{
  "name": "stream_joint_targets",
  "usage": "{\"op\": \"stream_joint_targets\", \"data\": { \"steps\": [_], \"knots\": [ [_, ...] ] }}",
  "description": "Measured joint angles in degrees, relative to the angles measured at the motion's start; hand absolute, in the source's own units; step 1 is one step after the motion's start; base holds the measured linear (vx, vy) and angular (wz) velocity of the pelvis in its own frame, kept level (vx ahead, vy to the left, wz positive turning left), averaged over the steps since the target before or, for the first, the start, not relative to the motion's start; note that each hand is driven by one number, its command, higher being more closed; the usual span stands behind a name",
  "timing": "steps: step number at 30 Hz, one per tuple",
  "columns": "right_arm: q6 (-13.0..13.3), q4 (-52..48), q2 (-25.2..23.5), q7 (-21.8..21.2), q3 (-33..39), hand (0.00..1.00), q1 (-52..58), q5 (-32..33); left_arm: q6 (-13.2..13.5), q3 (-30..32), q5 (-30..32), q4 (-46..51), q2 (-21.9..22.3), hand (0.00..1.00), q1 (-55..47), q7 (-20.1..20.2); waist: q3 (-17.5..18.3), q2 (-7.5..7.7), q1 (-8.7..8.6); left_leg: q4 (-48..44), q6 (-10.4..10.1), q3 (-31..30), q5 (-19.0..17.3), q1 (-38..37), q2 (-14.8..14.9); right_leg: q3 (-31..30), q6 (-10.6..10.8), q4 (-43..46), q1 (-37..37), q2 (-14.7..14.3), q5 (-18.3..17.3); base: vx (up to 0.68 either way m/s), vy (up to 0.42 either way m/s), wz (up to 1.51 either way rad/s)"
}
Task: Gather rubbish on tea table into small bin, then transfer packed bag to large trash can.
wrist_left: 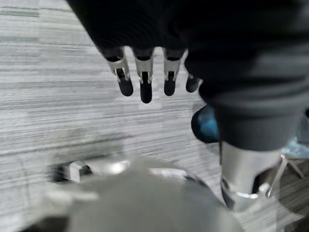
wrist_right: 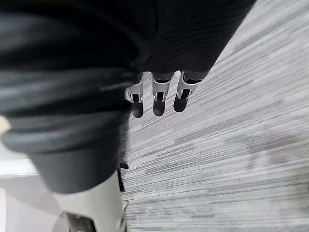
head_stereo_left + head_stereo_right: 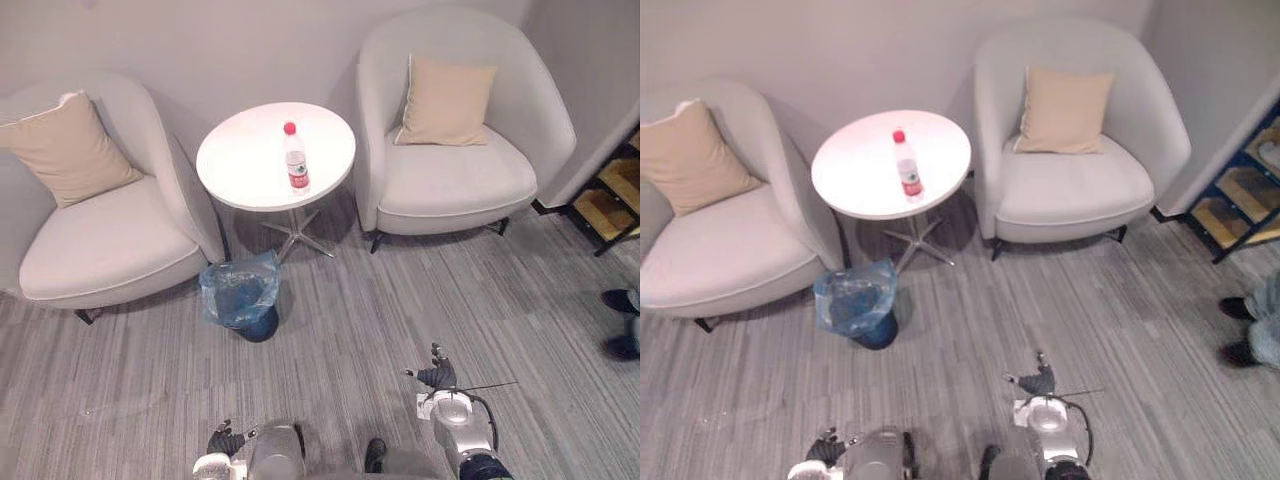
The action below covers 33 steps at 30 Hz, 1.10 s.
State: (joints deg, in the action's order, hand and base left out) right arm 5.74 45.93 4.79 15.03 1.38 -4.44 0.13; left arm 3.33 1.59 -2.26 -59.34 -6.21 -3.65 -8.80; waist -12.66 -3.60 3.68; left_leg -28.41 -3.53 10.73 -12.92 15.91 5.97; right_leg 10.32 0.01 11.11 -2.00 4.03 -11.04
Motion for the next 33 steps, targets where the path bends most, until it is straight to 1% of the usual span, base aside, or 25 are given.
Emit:
{"op": "stream_joint_targets", "data": {
  "steps": [1,2,3,4,5,8,10,11,12,13,14,15,17,19,21,22,23,24,26,27,28,29,30,31,33],
  "knots": [
    [0.0,0.0,0.0,0.1,0.1,0.0,0.0,0.0,0.0,-0.3,0.0,0.0,0.0,0.0,0.1,0.0,0.0,-0.13,0.02,4.3,-0.4,-0.1,1.8,-0.1,-0.7,-0.2,0.5,-0.2,-0.3,0.1,-0.3,0.45,0.221,-0.26],
    [0.0,0.4,0.1,0.4,0.2,0.0,-0.4,0.0,0.0,-0.6,0.0,-0.1,0.1,0.0,0.0,0.1,0.1,-0.47,0.74,12.7,1.4,0.1,10.2,-2.2,-2.2,-2.1,2.0,-0.7,-1.4,0.4,-1.0,0.41,0.18,-0.29],
    [0.0,0.7,-0.5,0.7,0.0,0.0,-0.8,0.0,0.0,-0.6,0.1,-0.5,-0.6,0.0,0.2,0.1,0.0,0.76,1.3,14.7,2.1,1.2,11.0,-4.4,-3.6,-3.4,2.3,-2.2,-2.5,1.1,-0.7,0.41,0.167,-0.25],
    [0.0,0.7,-0.8,0.7,-0.3,0.0,-1.1,0.0,0.0,-1.0,0.2,-0.5,-1.1,0.0,0.5,0.1,0.1,1.27,1.25,15.0,2.8,1.2,10.6,-4.4,-4.2,-3.9,2.4,-3.7,-3.1,1.5,0.0,0.36,0.144,-0.01],
    [0.0,1.2,-0.9,0.8,-0.4,0.0,-2.2,0.0,0.0,-1.6,0.6,-0.7,-1.7,0.0,1.4,0.1,-0.1,2.25,1.26,12.2,4.6,1.6,8.3,-3.5,-5.0,-5.4,3.1,-4.9,-3.8,2.5,0.3,0.34,0.153,0.06],
    [0.1,2.6,-0.7,0.7,-0.4,0.0,-3.7,-0.1,0.0,-2.4,1.0,-1.0,-1.7,0.0,1.4,0.1,-0.1,2.21,1.69,10.9,5.4,2.8,5.3,-5.6,-5.6,-7.2,3.3,-1.1,-3.7,3.4,0.3,0.29,0.141,-0.19],
    [0.3,2.7,-1.4,0.6,-0.5,0.0,-3.7,-0.2,0.0,-2.8,1.0,-1.2,-1.9,0.0,1.2,0.1,0.0,2.4,1.92,13.1,5.3,3.4,3.7,-9.1,-5.8,-9.0,5.0,7.8,-0.8,3.6,-0.3,0.22,0.104,-0.33],
    [0.3,2.8,-1.7,0.6,-0.5,0.0,-3.6,-0.2,0.0,-3.3,1.0,-1.6,-2.1,0.0,1.2,0.1,0.1,2.64,1.93,15.0,5.4,3.7,3.3,-11.6,-6.2,-9.6,9.0,18.0,3.3,4.2,0.3,0.28,0.106,-0.14],
    [0.3,3.3,-2.0,0.2,-0.5,0.0,-2.6,-0.2,-0.1,-4.7,1.0,-2.3,-2.7,0.0,1.2,0.1,0.2,2.87,1.37,16.8,5.9,3.7,2.7,-14.8,-7.0,-9.2,10.7,29.3,7.4,5.8,0.3,0.27,0.089,-0.03],
    [0.3,3.6,-2.0,0.1,-0.5,0.0,-2.2,-0.2,-0.1,-5.3,1.0,-2.4,-3.0,0.0,1.1,0.1,0.3,2.94,0.98,17.1,5.9,3.7,2.4,-15.6,-7.2,-8.6,10.1,32.0,8.3,6.3,-0.5,0.31,0.062,0.23],
    [0.1,5.1,-2.0,-0.1,-0.6,0.0,-1.7,-0.3,-0.2,-6.6,1.0,-2.5,-3.3,0.0,0.9,0.1,0.4,2.94,0.26,18.3,6.0,3.2,2.0,-18.1,-7.7,-5.8,7.6,35.9,10.3,7.9,-2.3,0.26,0.025,0.26],
    [-0.1,6.6,-1.9,-0.4,-1.0,0.0,-1.9,-0.3,-0.2,-7.1,1.0,-2.6,-3.2,0.0,0.7,0.1,0.5,2.51,-0.41,19.6,6.0,2.9,2.0,-20.2,-7.6,-2.3,5.4,34.9,12.5,8.6,-4.0,0.21,0.019,0.2],
    [-0.1,6.9,-1.9,-0.4,-1.3,0.0,-2.0,-0.5,-0.3,-7.1,1.0,-2.5,-3.0,0.0,0.9,0.1,0.3,1.99,-0.69,20.3,5.9,2.2,1.9,-21.3,-6.8,-0.6,5.1,29.5,15.1,7.8,-4.9,0.26,-0.056,0.18],
    [-0.2,6.9,-1.5,-0.5,-1.2,0.0,-2.0,-1.3,-0.3,-7.1,1.0,-2.1,-2.3,0.0,1.1,0.1,-0.4,0.69,-1.04,20.3,4.9,0.7,1.3,-22.1,-4.9,-1.7,5.0,22.1,16.2,5.1,-4.5,0.27,-0.145,0.33],
    [-0.6,6.9,-1.1,-0.6,-1.2,0.0,-1.7,-2.1,-0.2,-7.0,1.0,-2.1,-2.0,0.0,1.0,0.1,-0.6,0.17,-1.63,20.1,2.9,-2.4,0.1,-23.0,-2.5,-8.5,5.2,7.5,16.9,1.0,2.3,0.27,-0.232,0.53],
    [-0.6,6.9,-1.1,-0.6,-1.1,0.0,-1.6,-2.2,-0.2,-7.0,1.0,-2.1,-2.2,0.0,0.8,0.1,-0.5,0.41,-1.67,20.0,2.1,-3.0,-0.4,-23.2,-2.5,-9.7,5.3,5.4,16.7,0.6,3.7,0.35,-0.341,0.69],
    [-0.6,6.9,-1.0,-0.6,-1.0,0.0,-0.7,-2.4,-0.1,-6.9,1.0,-2.2,-3.2,0.0,0.6,0.1,0.0,2.49,-1.75,18.6,-0.1,-5.3,-2.7,-23.6,-3.5,-13.4,6.2,1.3,16.5,1.3,11.3,0.26,-0.277,0.7],
    [-0.8,7.4,0.3,-0.6,-0.9,0.0,-0.2,-2.4,-0.2,-5.9,1.1,-2.8,-1.8,0.0,0.8,0.1,-0.1,0.49,-1.78,16.5,-0.8,-7.1,-3.8,-23.7,-1.6,-11.6,4.3,4.1,15.8,0.3,11.8,0.37,-0.391,0.69],
    [-0.8,7.4,1.5,-0.5,-0.2,0.0,0.4,-2.5,0.0,-4.9,1.1,-3.2,-0.7,0.0,0.3,0.1,0.9,-0.79,-1.81,14.9,-1.4,-8.7,-4.2,-22.7,0.1,-9.5,3.2,4.9,15.8,-0.8,9.2,0.26,-0.266,0.52],
    [-0.8,7.4,2.3,-0.4,0.8,0.0,0.6,-2.5,0.0,-4.7,1.1,-3.4,-0.1,0.0,0.4,0.1,1.3,-1.79,-2.4,10.4,-1.8,-10.6,-4.0,-20.3,1.5,-6.9,2.0,5.1,14.6,-1.4,7.6,0.24,-0.23,0.67],
    [-0.8,7.5,2.5,-0.3,1.0,0.0,0.9,-2.5,0.0,-4.4,1.1,-3.4,-0.1,0.0,0.5,0.1,1.3,-1.95,-2.66,7.2,-2.4,-11.3,-3.6,-18.9,1.9,-5.9,1.7,4.8,13.6,-1.5,7.1,0.26,-0.271,0.88],
    [-0.9,7.5,2.4,-0.3,1.3,0.0,1.7,-2.5,0.0,-3.2,1.1,-3.3,0.1,0.0,0.6,0.1,1.3,-1.97,-2.8,0.7,-4.2,-11.4,-2.3,-16.2,2.9,-4.2,1.1,3.8,11.0,-1.7,6.3,0.15,-0.186,0.61],
    [-0.9,7.4,2.3,-0.2,1.3,0.0,2.1,-2.5,0.0,-2.8,1.1,-3.2,0.1,0.0,0.6,0.1,1.0,-1.64,-2.74,-1.2,-4.4,-11.1,-1.5,-15.4,3.3,-3.6,0.9,3.4,9.9,-1.7,6.2,0.18,-0.203,0.66],
    [-0.9,7.4,2.0,0.0,1.2,0.0,2.8,-2.5,0.1,-2.4,1.1,-3.0,0.0,0.0,0.6,0.1,0.8,-1.03,-2.04,-5.1,-4.1,-9.1,0.9,-14.5,4.4,-2.2,0.4,1.9,6.8,-1.5,5.8,0.17,-0.149,0.5],
    [-0.9,7.3,1.9,0.5,1.4,0.0,2.8,-2.5,0.1,-2.5,1.5,-2.9,-0.1,0.0,0.7,0.1,0.9,-0.96,-1.74,-6.7,-2.4,-4.8,0.3,-13.7,5.8,-1.0,0.1,-0.4,4.6,-1.1,5.5,0.16,-0.088,0.53]
  ]
}}
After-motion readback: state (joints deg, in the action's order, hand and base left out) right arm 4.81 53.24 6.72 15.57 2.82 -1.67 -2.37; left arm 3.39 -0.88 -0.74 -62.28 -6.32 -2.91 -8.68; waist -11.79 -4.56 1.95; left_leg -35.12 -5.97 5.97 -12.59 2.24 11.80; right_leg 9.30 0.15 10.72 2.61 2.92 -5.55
